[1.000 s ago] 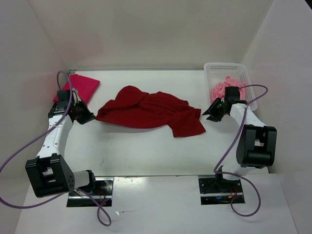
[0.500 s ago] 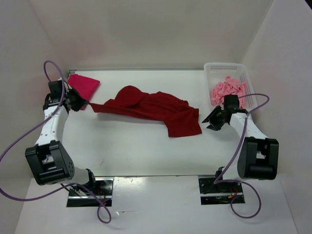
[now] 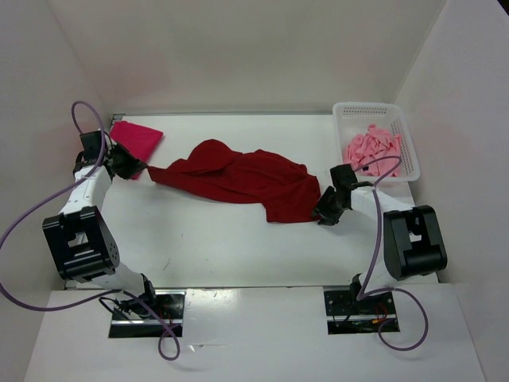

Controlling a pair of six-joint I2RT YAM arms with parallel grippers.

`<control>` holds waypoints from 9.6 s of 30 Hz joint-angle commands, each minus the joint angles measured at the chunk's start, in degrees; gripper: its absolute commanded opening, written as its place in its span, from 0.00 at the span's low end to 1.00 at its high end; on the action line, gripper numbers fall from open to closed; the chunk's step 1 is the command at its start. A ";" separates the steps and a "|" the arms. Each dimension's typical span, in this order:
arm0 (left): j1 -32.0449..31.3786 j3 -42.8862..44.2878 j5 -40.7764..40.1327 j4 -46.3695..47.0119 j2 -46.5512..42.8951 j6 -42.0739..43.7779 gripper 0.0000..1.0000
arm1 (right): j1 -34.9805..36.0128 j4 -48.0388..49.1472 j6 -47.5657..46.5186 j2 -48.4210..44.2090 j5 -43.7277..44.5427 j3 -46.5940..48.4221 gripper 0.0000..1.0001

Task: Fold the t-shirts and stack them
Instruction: Flatten out the tshirt, then fold the flattened tshirt in 1/3 of the way

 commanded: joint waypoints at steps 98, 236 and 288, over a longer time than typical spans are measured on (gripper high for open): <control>-0.39 49.58 -1.28 -0.17 0.34 -3.53 0.00 | -3.07 -8.32 -2.65 6.07 -5.92 89.99 0.01; -5.58 -13.12 -9.45 15.83 11.67 -11.69 0.10 | 4.14 22.26 19.50 16.42 17.64 14.54 0.28; -19.01 -15.23 -11.29 0.53 -14.97 -3.34 0.14 | 9.23 6.34 6.94 -11.10 7.63 2.07 0.04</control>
